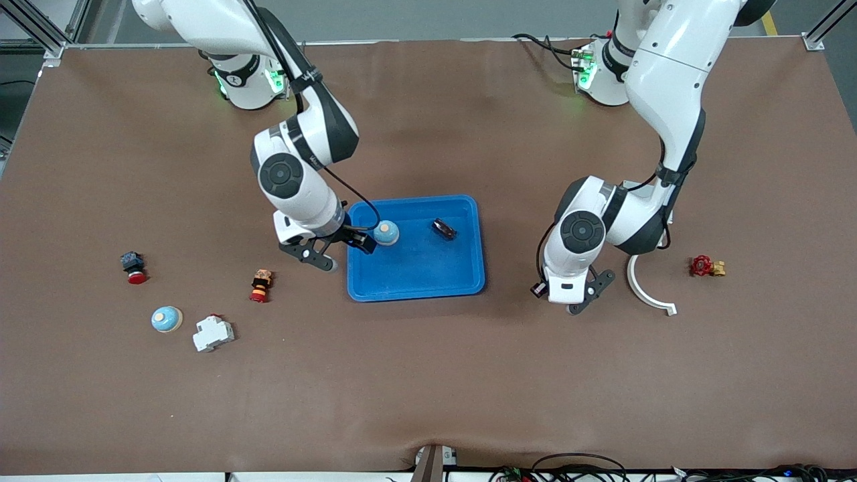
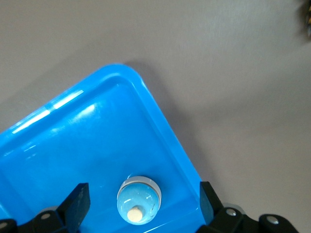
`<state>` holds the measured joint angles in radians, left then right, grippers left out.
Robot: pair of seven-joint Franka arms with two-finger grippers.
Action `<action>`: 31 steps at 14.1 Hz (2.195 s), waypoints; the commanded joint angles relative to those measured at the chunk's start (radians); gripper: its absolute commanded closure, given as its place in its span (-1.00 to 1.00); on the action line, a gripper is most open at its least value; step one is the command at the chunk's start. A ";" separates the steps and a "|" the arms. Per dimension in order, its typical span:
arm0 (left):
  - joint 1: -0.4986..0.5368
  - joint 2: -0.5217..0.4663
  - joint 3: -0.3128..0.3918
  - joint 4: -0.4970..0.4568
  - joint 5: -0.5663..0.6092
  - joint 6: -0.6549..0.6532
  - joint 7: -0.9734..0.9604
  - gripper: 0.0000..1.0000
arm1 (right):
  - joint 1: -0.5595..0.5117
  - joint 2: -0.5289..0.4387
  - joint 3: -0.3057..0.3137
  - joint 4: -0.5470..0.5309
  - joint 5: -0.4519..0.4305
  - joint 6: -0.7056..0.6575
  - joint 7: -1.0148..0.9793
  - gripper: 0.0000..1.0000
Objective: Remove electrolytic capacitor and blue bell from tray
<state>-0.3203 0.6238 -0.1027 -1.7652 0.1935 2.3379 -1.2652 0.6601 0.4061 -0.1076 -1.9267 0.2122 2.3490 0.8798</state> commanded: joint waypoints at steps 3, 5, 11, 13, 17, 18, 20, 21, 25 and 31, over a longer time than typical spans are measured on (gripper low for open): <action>0.007 -0.032 -0.002 -0.003 0.003 -0.038 0.000 1.00 | 0.081 0.055 -0.012 -0.021 -0.022 0.093 0.119 -1.00; 0.012 -0.041 0.000 -0.007 0.009 -0.040 0.000 1.00 | 0.107 0.091 -0.011 -0.021 -0.022 0.143 0.155 -1.00; 0.082 -0.071 0.009 -0.020 0.017 -0.101 0.140 1.00 | 0.142 0.160 -0.012 -0.023 -0.022 0.200 0.179 -1.00; 0.102 -0.073 0.009 -0.023 0.017 -0.104 0.179 1.00 | 0.148 0.172 -0.012 -0.023 -0.022 0.205 0.179 -1.00; 0.167 -0.065 0.009 -0.030 0.017 -0.104 0.271 1.00 | 0.150 0.174 -0.012 -0.021 -0.022 0.210 0.179 -1.00; 0.179 -0.059 0.009 -0.030 0.017 -0.104 0.292 1.00 | 0.150 0.174 -0.011 -0.021 -0.022 0.210 0.179 -0.95; 0.185 -0.042 0.009 -0.030 0.017 -0.103 0.296 1.00 | 0.153 0.174 -0.011 -0.021 -0.022 0.210 0.179 0.57; 0.185 -0.041 0.008 -0.030 0.017 -0.103 0.296 1.00 | 0.154 0.174 -0.011 -0.020 -0.020 0.210 0.179 1.00; 0.190 -0.056 0.008 -0.028 0.017 -0.112 0.284 -0.99 | 0.151 0.174 -0.011 -0.017 -0.020 0.197 0.196 1.00; 0.156 -0.085 -0.037 0.048 -0.002 -0.195 0.256 -1.00 | 0.066 0.136 -0.012 0.136 -0.020 -0.067 0.142 1.00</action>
<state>-0.1442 0.5404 -0.1200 -1.7468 0.1935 2.1677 -0.9831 0.7769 0.5767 -0.1269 -1.8520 0.2106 2.3975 1.0426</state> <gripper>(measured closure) 0.018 0.335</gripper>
